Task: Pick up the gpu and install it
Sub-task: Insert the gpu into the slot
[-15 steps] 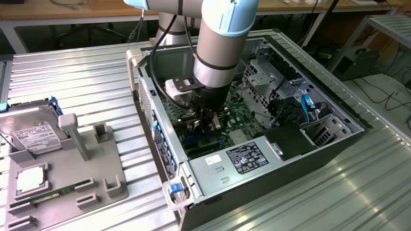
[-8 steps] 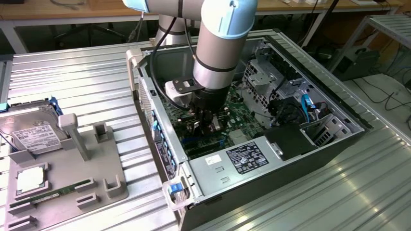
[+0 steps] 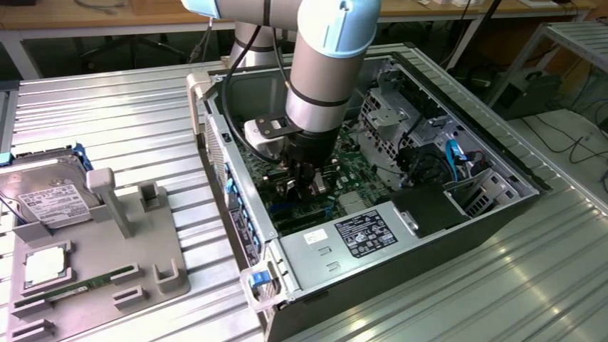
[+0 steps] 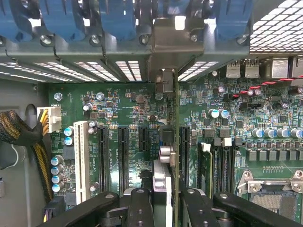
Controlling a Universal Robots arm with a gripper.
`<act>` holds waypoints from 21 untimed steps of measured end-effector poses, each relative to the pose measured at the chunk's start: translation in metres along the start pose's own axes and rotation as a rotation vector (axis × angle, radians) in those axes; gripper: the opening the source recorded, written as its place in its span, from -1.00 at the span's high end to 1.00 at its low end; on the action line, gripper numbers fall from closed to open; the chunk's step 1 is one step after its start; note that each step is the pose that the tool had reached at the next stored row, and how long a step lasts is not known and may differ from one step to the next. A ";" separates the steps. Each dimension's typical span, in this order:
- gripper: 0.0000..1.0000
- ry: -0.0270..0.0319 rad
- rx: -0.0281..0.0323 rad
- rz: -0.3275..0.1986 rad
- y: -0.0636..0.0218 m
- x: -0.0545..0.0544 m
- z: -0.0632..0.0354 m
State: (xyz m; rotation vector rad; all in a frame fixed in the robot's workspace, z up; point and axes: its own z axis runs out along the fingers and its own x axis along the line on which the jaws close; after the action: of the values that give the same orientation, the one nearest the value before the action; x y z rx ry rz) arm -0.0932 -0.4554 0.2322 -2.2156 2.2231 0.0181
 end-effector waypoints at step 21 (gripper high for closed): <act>0.44 -0.0006 0.0004 -0.014 -0.0008 0.001 0.0004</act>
State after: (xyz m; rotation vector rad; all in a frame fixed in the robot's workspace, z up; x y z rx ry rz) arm -0.0924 -0.4559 0.2318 -2.2307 2.2069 0.0182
